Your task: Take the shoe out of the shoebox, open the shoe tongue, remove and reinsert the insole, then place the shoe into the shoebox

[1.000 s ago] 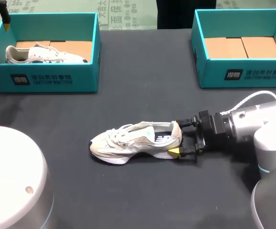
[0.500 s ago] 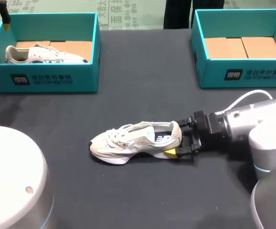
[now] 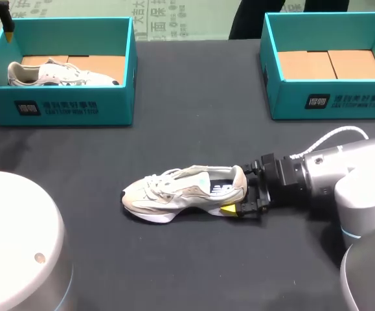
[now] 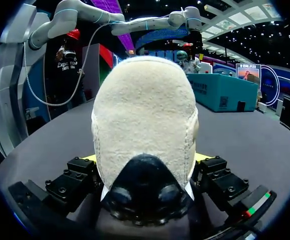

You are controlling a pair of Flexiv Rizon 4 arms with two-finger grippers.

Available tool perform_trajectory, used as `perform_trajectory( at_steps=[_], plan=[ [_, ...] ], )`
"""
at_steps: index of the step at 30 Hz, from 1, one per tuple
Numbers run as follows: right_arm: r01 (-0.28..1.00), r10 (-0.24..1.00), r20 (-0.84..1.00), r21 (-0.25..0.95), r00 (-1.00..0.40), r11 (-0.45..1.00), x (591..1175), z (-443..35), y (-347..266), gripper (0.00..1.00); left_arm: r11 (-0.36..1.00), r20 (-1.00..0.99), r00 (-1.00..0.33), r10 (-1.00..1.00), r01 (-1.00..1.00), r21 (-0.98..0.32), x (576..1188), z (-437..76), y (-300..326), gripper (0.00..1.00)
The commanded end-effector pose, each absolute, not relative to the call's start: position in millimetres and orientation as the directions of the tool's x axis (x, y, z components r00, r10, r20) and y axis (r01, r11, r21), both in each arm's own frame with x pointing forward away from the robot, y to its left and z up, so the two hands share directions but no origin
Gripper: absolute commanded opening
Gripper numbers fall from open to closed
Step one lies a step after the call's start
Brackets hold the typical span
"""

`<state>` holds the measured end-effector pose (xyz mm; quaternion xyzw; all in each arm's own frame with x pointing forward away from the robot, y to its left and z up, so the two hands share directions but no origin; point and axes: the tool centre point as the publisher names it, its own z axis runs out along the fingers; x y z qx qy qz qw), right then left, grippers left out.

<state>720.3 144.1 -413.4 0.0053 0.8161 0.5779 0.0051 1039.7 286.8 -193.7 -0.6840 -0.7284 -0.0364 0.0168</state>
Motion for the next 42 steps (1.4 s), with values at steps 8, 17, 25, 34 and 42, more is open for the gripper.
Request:
perform_trajectory(
  at_steps=[8, 17, 25, 34, 42],
  plan=[
    [0.005, 0.013, 0.001, 0.942, -1.0, 0.337, 720, -416, 151, 0.75, 0.061, 0.077, -0.064, 0.995, 0.998, 0.033, 1039, -193, 287, 1.0],
    [0.009, 0.016, 0.004, 0.94, -1.0, 0.342, 720, -415, 153, 0.0, 0.061, 0.077, -0.064, 0.995, 0.998, 0.033, 1039, -193, 287, 1.0],
    [0.01, 0.019, 0.004, 0.943, -1.0, 0.334, 719, -415, 152, 0.0, 0.061, 0.077, -0.064, 0.995, 0.998, 0.033, 1039, -193, 287, 1.0],
    [0.01, 0.019, 0.004, 0.943, -1.0, 0.334, 719, -415, 152, 0.0, 0.061, 0.077, -0.064, 0.995, 0.998, 0.033, 1039, -193, 287, 1.0],
    [0.01, 0.019, 0.004, 0.943, -1.0, 0.334, 719, -415, 152, 0.0, 0.491, 0.137, -0.476, 0.869, 0.865, -0.102, 992, -180, 252, 1.0]
  ],
)
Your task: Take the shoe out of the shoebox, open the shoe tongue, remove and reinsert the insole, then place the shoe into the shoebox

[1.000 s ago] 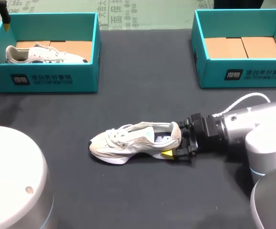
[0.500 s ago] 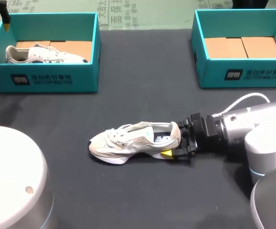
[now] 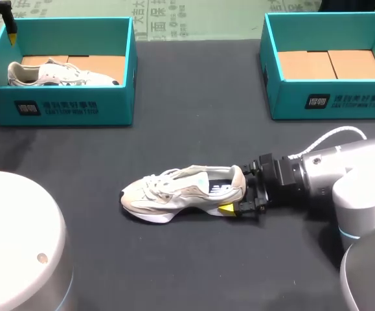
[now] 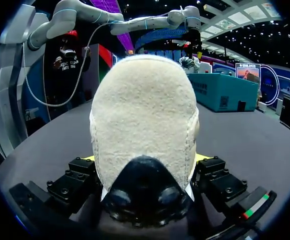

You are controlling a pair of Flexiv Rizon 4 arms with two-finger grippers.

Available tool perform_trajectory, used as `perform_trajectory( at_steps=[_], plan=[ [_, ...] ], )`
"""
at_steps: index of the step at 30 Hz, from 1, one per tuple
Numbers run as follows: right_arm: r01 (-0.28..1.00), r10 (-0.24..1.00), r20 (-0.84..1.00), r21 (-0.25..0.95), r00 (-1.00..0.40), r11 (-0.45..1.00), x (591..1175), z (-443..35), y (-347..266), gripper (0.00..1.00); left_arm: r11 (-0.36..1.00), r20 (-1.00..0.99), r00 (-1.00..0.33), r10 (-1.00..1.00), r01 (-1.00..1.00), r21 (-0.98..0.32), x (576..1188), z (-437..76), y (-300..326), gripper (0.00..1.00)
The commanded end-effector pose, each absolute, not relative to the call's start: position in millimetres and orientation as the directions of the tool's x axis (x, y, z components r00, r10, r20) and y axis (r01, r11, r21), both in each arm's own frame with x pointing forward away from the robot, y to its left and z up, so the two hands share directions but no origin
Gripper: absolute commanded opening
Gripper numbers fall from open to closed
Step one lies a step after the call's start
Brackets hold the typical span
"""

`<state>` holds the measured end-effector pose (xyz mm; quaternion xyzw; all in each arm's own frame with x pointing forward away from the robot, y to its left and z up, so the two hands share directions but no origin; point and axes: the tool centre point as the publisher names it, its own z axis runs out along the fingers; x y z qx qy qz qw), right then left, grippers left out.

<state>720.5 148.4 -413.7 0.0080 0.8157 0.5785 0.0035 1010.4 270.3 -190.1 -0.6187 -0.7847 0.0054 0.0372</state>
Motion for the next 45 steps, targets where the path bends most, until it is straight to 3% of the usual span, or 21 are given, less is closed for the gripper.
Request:
perform_trajectory(
  at_steps=[1, 7, 21, 27, 32, 37, 45],
  plan=[
    [0.01, 0.019, 0.004, 0.943, -1.0, 0.334, 719, -415, 152, 0.0, 0.534, 0.162, -0.513, 0.843, 0.835, -0.134, 985, -180, 247, 1.0],
    [0.01, 0.019, 0.004, 0.943, -1.0, 0.334, 719, -415, 152, 0.0, 0.761, 0.143, -0.748, 0.648, 0.643, -0.088, 961, -184, 217, 1.0],
    [0.01, 0.019, 0.004, 0.943, -1.0, 0.334, 719, -415, 152, 0.0, 0.761, 0.143, -0.748, 0.648, 0.643, -0.088, 961, -184, 217, 1.0],
    [0.01, 0.019, 0.004, 0.943, -1.0, 0.334, 719, -415, 152, 0.0, 0.891, 0.169, -0.876, 0.451, 0.451, -0.038, 947, -192, 198, 1.0],
    [0.01, 0.019, 0.004, 0.943, -1.0, 0.334, 719, -415, 152, 0.0, 0.988, 0.109, -0.982, 0.152, 0.155, 0.019, 930, -189, 189, 1.0],
    [0.01, 0.019, 0.004, 0.943, -1.0, 0.334, 719, -415, 152, 0.0, 0.997, 0.101, -0.992, -0.082, -0.081, 0.005, 902, -192, 174, 1.0],
    [0.01, 0.019, 0.004, 0.943, -1.0, 0.334, 719, -415, 152, 0.0, 0.985, 0.05, -0.984, -0.172, -0.171, 0.019, 868, -188, 144, 1.0]
  ],
)
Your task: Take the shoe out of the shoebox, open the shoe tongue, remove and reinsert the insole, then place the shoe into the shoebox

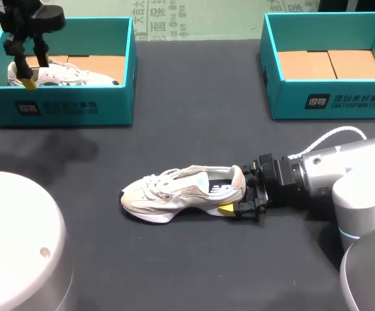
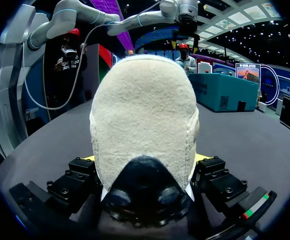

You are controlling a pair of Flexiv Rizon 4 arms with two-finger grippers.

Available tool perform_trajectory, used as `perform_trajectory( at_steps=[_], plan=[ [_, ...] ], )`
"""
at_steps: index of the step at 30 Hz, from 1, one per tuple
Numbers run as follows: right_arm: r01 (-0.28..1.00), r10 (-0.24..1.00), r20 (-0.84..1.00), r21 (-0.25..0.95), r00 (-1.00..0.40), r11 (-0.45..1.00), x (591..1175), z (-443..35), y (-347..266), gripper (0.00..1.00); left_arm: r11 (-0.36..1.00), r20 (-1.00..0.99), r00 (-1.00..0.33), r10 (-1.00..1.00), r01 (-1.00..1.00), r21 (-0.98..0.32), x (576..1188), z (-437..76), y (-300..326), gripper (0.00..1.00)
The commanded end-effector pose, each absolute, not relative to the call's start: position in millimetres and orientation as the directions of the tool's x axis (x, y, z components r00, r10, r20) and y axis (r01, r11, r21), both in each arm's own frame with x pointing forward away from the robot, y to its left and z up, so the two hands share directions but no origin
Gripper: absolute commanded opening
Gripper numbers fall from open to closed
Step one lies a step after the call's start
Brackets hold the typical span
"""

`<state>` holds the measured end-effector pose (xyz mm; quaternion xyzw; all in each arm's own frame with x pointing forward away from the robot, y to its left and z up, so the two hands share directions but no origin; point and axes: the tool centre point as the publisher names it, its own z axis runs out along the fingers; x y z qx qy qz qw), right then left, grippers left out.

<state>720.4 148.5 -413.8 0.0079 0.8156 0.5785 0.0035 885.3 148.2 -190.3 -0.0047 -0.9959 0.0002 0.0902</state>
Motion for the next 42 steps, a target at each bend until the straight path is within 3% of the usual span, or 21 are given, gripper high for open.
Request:
perform_trajectory(
  at_steps=[1, 11, 15, 20, 28, 42],
  plan=[
    [0.01, 0.019, 0.004, 0.943, -1.0, 0.334, 719, -415, 152, 0.0, 0.985, 0.05, -0.984, -0.172, -0.171, 0.019, 868, -188, 144, 1.0],
    [0.01, 0.019, 0.004, 0.943, -1.0, 0.334, 719, -415, 152, 0.0, 0.985, 0.05, -0.984, -0.172, -0.171, 0.019, 868, -188, 144, 1.0],
    [0.01, 0.019, 0.004, 0.943, -1.0, 0.334, 719, -415, 152, 0.0, 0.937, 0.094, -0.933, -0.348, -0.341, 0.079, 854, -203, 119, 1.0],
    [0.01, 0.019, 0.004, 0.943, -1.0, 0.334, 719, -415, 152, 0.0, 0.749, 0.088, -0.746, -0.66, -0.644, 0.156, 828, -204, 84, 1.0],
    [0.01, 0.019, 0.004, 0.943, -1.0, 0.334, 719, -415, 152, 0.0, 0.505, 0.013, -0.507, -0.862, -0.856, 0.112, 785, -198, 43, 1.0],
    [0.01, 0.019, 0.004, 0.943, -1.0, 0.334, 719, -415, 152, 0.0, 0.502, -0.033, -0.508, -0.861, -0.858, 0.107, 777, -194, 33, 1.0]
  ],
)
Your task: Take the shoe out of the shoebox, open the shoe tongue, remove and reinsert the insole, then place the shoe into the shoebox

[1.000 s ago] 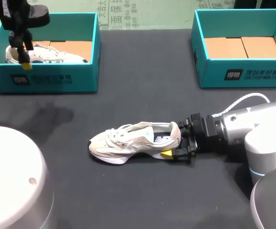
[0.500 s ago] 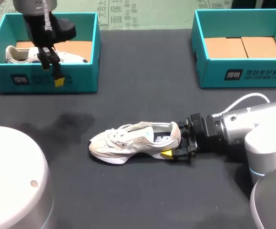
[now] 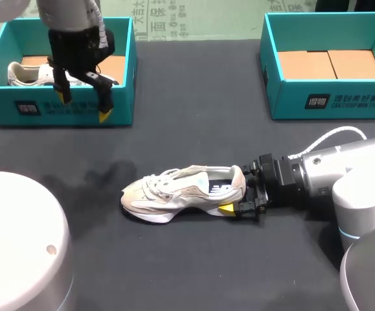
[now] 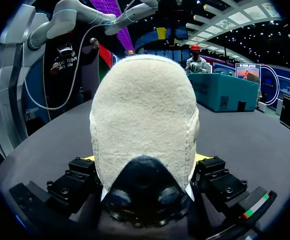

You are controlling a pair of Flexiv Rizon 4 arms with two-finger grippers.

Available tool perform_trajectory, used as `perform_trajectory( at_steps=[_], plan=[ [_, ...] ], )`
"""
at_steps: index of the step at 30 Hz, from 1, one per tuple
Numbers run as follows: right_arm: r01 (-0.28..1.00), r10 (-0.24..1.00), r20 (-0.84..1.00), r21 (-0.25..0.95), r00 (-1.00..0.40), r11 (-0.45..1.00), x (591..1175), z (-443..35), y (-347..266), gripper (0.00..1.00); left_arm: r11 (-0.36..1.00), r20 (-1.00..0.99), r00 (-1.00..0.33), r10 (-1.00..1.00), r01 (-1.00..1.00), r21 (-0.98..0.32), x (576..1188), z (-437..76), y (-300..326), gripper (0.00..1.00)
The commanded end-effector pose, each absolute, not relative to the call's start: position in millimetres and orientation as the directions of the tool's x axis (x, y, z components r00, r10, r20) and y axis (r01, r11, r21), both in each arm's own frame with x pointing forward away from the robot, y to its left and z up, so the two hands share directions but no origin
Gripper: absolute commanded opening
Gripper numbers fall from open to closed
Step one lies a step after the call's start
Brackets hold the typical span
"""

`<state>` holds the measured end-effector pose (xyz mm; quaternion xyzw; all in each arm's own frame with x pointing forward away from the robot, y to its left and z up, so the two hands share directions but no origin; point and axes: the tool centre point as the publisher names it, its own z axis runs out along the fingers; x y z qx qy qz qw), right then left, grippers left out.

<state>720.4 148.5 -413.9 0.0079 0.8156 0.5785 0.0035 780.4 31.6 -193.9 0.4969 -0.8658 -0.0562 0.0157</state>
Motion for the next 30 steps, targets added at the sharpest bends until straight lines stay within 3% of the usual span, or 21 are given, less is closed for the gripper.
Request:
perform_trajectory(
  at_steps=[1, 6, 16, 30],
  plan=[
    [0.01, 0.019, 0.004, 0.943, -1.0, 0.334, 719, -415, 152, 0.0, 0.502, -0.033, -0.508, -0.861, -0.858, 0.107, 777, -194, 33, 1.0],
    [0.01, 0.019, 0.004, 0.943, -1.0, 0.334, 719, -415, 152, 0.0, 0.351, 0.007, -0.356, -0.934, -0.918, 0.183, 758, -205, -3, 1.0],
    [0.01, 0.019, 0.004, 0.943, -1.0, 0.334, 719, -415, 152, 0.0, 0.208, -0.07, -0.22, -0.973, -0.968, 0.141, 726, -213, -58, 1.0],
    [0.01, 0.019, 0.004, 0.943, -1.0, 0.334, 719, -415, 152, 0.0, 0.19, -0.099, -0.21, -0.973, -0.966, 0.178, 713, -249, -118, 1.0]
  ],
)
